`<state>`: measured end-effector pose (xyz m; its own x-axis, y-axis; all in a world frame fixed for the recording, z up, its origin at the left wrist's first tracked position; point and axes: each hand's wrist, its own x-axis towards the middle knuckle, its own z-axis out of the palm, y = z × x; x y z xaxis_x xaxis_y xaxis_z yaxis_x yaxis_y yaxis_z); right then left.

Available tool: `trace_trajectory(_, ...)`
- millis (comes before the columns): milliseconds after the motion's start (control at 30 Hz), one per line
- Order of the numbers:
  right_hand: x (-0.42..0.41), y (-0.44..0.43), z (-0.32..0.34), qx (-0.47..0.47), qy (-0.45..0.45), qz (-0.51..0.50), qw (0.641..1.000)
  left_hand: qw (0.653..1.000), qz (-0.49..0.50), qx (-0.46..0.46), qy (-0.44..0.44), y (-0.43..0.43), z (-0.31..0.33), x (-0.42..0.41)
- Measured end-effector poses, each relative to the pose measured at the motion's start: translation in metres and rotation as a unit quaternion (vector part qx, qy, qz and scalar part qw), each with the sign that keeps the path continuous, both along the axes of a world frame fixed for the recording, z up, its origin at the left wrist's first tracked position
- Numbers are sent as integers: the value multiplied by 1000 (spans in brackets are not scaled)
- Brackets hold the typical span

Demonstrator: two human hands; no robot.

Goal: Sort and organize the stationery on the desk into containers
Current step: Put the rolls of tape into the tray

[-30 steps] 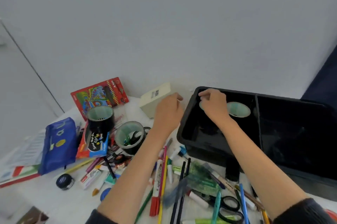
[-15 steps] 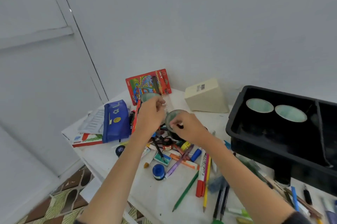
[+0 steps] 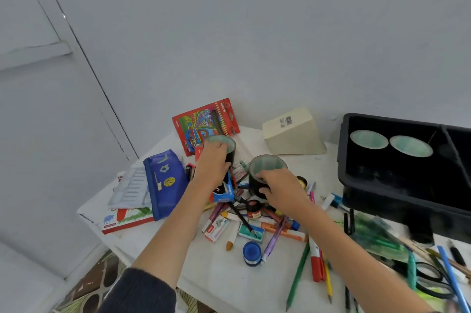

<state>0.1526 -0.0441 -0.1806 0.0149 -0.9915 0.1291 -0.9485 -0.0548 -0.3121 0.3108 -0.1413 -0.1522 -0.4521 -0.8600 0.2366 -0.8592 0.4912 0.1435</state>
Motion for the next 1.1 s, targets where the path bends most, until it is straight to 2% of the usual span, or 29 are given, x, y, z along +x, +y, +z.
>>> trace_trajectory(100,3,-1,3,-25,-19,-25,999,999,-16,-4,-40,-10,-5,2)
trace_trajectory(333,1,-1,27,-89,-37,-76,992,995,-53,-83,-31,-11,8,-6)
trace_trajectory(533,-18,2,51,-157,-58,-128,978,983,-113,-140,28,10,37,-50)
trace_trajectory(633,-36,13,62,-182,-44,-151,971,982,-135,-120,57,17,48,-71)
trace_trajectory(800,-66,39,64,-195,-24,-167,966,982,-138,-27,125,23,47,-103)
trace_trajectory(933,-73,55,58,-161,23,-142,976,979,-138,-4,151,29,41,-120)
trace_trajectory(1100,-72,65,54,-166,22,-137,976,978,-128,-4,163,33,42,-127)
